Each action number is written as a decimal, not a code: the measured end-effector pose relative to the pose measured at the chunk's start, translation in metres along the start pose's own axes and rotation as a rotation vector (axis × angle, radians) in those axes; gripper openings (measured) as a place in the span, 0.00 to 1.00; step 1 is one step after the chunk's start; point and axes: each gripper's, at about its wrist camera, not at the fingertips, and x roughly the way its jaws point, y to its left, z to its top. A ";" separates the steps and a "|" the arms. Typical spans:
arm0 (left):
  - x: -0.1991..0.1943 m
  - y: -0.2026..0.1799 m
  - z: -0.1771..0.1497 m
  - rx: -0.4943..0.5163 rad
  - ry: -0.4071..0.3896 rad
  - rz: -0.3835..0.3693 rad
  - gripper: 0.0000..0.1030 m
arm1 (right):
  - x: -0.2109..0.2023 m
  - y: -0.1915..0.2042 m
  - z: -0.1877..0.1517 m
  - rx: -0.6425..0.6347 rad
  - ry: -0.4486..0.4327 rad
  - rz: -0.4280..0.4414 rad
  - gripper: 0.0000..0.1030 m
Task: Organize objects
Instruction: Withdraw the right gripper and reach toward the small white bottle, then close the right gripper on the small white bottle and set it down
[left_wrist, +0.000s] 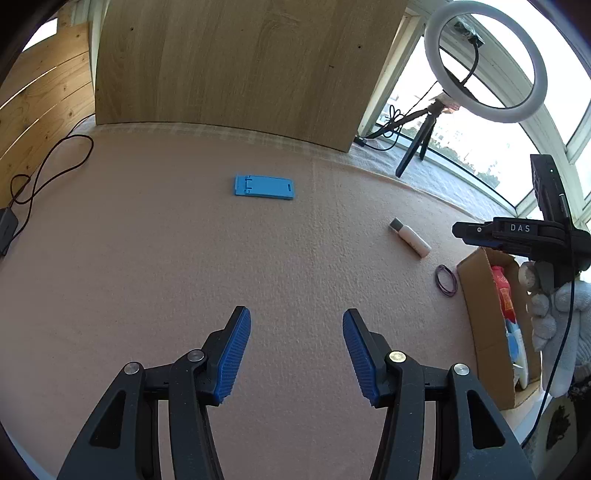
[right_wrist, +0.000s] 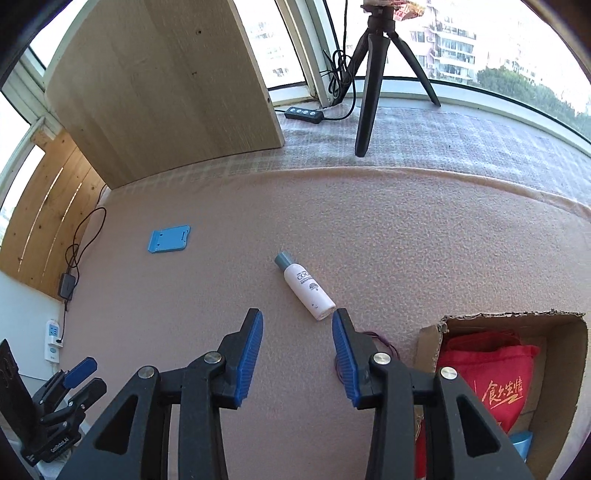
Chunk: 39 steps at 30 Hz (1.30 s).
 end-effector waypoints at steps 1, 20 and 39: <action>0.002 0.005 0.002 -0.008 0.003 0.001 0.54 | 0.002 -0.006 0.005 0.016 0.000 -0.013 0.35; 0.032 0.014 0.005 0.001 0.069 -0.007 0.54 | 0.082 -0.001 0.036 0.049 0.090 0.017 0.35; 0.042 0.019 0.011 -0.002 0.090 -0.033 0.54 | 0.091 0.045 -0.002 0.068 0.178 0.151 0.18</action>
